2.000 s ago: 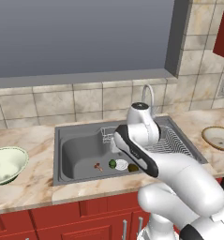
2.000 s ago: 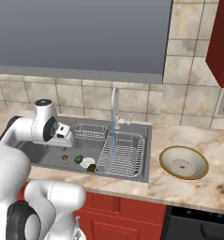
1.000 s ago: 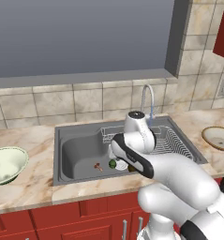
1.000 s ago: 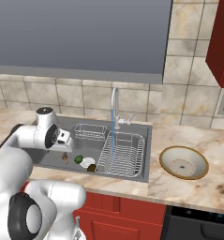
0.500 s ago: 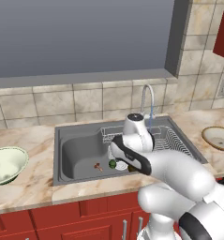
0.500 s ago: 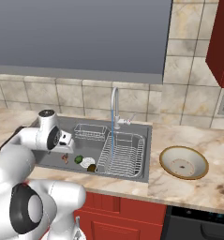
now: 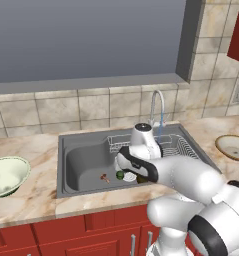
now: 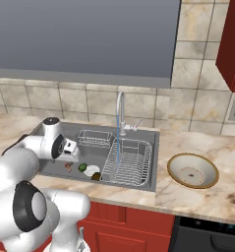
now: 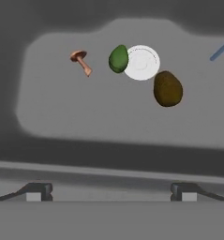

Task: Pick the avocados from the sink and place them in one bowl. Place the mushroom in the other bowl. Then turn off the sink faucet.

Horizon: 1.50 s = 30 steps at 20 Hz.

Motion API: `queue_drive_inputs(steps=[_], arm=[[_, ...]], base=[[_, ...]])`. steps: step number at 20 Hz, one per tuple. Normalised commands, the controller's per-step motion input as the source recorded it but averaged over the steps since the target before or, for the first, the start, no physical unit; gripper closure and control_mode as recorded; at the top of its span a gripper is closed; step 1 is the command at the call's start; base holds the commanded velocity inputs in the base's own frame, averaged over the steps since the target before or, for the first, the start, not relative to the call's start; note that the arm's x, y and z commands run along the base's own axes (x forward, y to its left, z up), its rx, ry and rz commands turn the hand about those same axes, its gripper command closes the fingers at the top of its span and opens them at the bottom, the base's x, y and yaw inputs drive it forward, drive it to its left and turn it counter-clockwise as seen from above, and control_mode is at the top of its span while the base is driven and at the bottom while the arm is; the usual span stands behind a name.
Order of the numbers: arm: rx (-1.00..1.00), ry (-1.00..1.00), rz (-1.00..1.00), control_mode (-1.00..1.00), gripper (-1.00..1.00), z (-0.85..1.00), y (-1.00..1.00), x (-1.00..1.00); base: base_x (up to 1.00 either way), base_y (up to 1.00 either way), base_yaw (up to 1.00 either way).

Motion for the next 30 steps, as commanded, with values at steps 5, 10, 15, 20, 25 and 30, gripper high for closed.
queue_drive_inputs(steps=[5, 10, 15, 20, 25, 30], arm=[[0.00, 0.00, 0.00, -1.00, -1.00, -0.12, 0.00, 0.12], [0.00, 0.00, 0.00, -1.00, -1.00, -0.11, 0.00, 0.13], [0.00, 0.00, 0.00, -1.00, -1.00, -0.11, 0.00, 0.13], [0.00, 0.00, 0.00, -1.00, -1.00, -0.11, 0.00, 0.12], [0.00, 0.00, 0.00, -1.00, -1.00, -0.12, 0.00, 0.11], [0.00, 0.00, 0.00, -1.00, -1.00, -0.12, 0.00, 0.13]], base=[[0.00, 0.00, 0.00], [0.00, 0.00, 0.00], [0.00, 0.00, 0.00], [0.00, 0.00, 0.00], [0.00, 0.00, 0.00], [0.00, 0.00, 0.00]])
